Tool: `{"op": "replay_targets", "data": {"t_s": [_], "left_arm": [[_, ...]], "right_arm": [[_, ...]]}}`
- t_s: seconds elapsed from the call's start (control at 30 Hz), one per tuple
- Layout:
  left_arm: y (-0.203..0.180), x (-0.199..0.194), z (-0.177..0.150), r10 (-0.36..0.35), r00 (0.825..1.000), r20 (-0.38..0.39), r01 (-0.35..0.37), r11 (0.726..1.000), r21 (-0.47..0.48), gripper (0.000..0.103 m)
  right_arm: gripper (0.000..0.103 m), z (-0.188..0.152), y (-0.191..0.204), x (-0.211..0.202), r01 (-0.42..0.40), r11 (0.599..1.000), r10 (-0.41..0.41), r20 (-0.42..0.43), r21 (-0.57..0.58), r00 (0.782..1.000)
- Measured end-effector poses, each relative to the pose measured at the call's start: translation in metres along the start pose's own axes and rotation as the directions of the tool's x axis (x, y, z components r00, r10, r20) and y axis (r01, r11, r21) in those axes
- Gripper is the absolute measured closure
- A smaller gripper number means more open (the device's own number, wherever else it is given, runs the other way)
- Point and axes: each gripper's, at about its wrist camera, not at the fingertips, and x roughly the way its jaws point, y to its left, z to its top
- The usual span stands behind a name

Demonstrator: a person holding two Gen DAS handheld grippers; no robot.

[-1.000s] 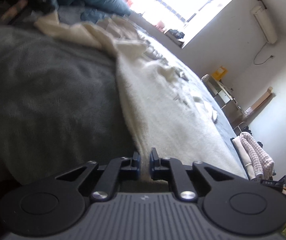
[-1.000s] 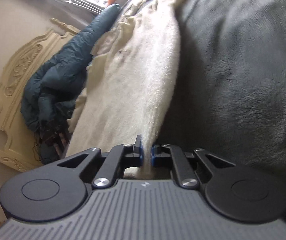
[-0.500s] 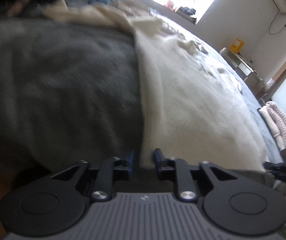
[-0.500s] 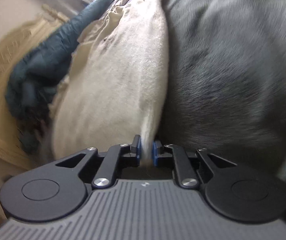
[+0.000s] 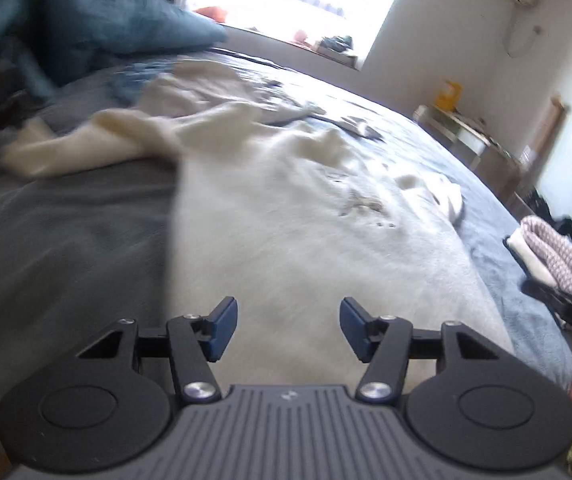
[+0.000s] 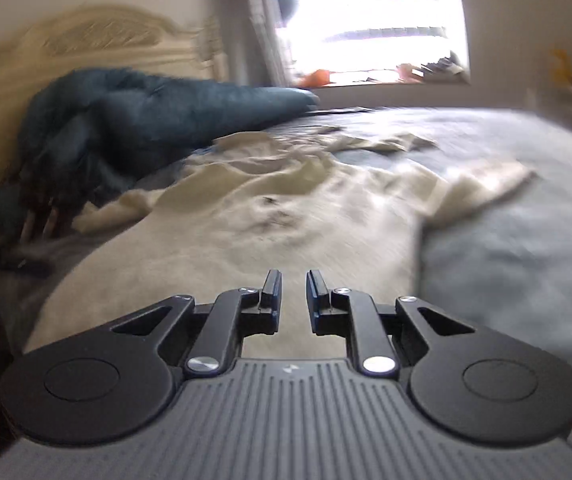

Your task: Fold clothes

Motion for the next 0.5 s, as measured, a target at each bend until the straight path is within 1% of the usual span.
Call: {"op": "replay_targets", "data": {"t_s": [0.07,0.17,0.27,0.37,0.43,0.47,0.5], "left_arm": [[-0.009,0.031,0.016,0.012,1.0,-0.016,-0.011,1.0,0.028,0.045],[-0.02,0.073,0.038,0.035,0.999,-0.026,-0.033,0.997,0.072,0.045],[-0.031,0.114,0.056,0.057,0.998,0.002,-0.057,0.989,0.136,0.045],[-0.028,0.149,0.058,0.089,0.996,0.015,-0.09,0.984,0.156,0.045],[-0.012,0.173,0.053,0.124,0.992,-0.007,-0.122,0.982,0.146,0.045],[-0.005,0.176,0.047,0.112,0.994,0.013,-0.113,0.983,0.146,0.045],[-0.001,0.173,0.042,0.089,0.995,0.038,-0.094,0.984,0.148,0.045]], "right_arm": [[0.09,0.016,0.01,0.031,-0.009,0.997,0.007,-0.023,-0.074,1.0],[0.09,0.038,0.016,0.084,0.002,0.989,-0.011,-0.056,-0.146,0.998],[0.09,0.051,0.008,0.141,0.026,0.981,-0.045,-0.096,-0.192,0.994],[0.091,0.04,-0.018,0.185,0.047,0.978,-0.083,-0.173,-0.202,0.981],[0.093,0.024,-0.042,0.196,0.067,0.98,-0.107,-0.216,-0.187,0.97],[0.094,0.018,-0.054,0.196,0.066,0.984,-0.102,-0.221,-0.166,0.97],[0.094,0.018,-0.066,0.188,0.077,0.986,-0.108,-0.208,-0.149,0.972]]}}
